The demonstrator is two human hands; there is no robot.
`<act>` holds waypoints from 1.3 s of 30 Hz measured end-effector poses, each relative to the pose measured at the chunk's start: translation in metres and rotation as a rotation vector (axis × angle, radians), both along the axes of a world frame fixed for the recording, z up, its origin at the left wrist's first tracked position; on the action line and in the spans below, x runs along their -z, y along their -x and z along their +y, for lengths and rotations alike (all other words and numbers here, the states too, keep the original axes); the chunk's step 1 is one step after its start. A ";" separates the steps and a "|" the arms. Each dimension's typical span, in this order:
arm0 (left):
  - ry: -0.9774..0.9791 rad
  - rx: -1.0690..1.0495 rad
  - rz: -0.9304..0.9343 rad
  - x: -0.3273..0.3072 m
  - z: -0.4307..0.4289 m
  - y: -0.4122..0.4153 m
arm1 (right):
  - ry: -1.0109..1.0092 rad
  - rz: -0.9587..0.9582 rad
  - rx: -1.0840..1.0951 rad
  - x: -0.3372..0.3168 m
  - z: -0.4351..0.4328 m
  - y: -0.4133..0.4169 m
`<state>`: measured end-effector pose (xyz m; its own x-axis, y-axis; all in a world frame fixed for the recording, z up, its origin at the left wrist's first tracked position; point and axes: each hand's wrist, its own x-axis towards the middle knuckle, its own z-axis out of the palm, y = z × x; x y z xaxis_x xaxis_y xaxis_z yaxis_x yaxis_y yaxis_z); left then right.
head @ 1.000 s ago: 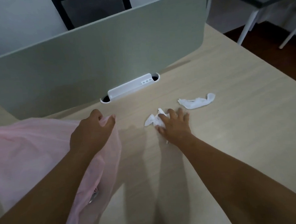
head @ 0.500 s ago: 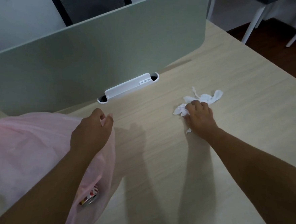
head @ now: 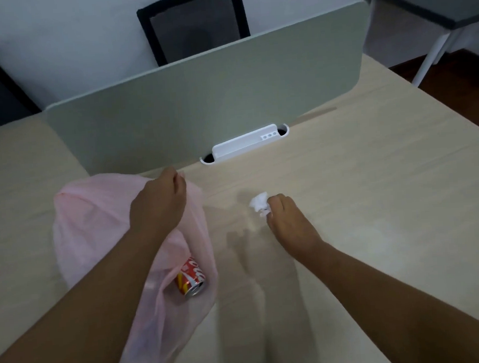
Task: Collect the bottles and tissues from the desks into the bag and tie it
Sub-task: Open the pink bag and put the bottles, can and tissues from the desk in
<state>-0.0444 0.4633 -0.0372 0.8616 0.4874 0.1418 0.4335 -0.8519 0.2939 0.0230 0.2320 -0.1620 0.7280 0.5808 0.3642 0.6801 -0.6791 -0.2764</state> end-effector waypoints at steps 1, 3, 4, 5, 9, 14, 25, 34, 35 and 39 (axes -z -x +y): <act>-0.001 -0.004 -0.015 -0.006 0.008 0.009 | -0.102 0.017 -0.061 -0.009 0.019 0.016; 0.000 0.000 -0.038 -0.017 0.028 0.031 | -0.236 0.027 -0.169 -0.026 0.058 0.052; 0.006 0.014 -0.044 -0.022 0.040 0.043 | -0.299 0.064 -0.202 -0.035 0.077 0.071; 0.022 0.029 -0.045 -0.027 0.053 0.056 | -0.350 0.103 -0.232 -0.043 0.095 0.091; 0.133 0.047 0.017 -0.049 0.103 0.110 | -0.436 0.116 -0.323 -0.067 0.161 0.158; 0.146 0.034 -0.059 -0.070 0.146 0.166 | -0.242 0.024 -0.332 -0.066 0.237 0.203; 0.170 0.163 0.164 -0.073 0.205 0.235 | 0.107 0.270 -0.250 -0.069 0.236 0.223; 0.155 0.053 -0.065 -0.104 0.213 0.230 | 0.127 0.363 0.374 -0.066 0.207 0.228; 0.102 0.006 -0.076 -0.112 0.215 0.230 | 0.143 0.397 0.359 -0.071 0.203 0.221; -0.148 -0.117 -0.039 -0.133 0.235 0.236 | -0.046 0.262 0.456 -0.149 0.189 0.175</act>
<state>-0.2802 0.6981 0.0955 0.7929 0.5549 0.2518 0.5225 -0.8317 0.1876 -0.1521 0.4208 -0.0126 0.9730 0.1718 0.1541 0.2229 -0.8728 -0.4342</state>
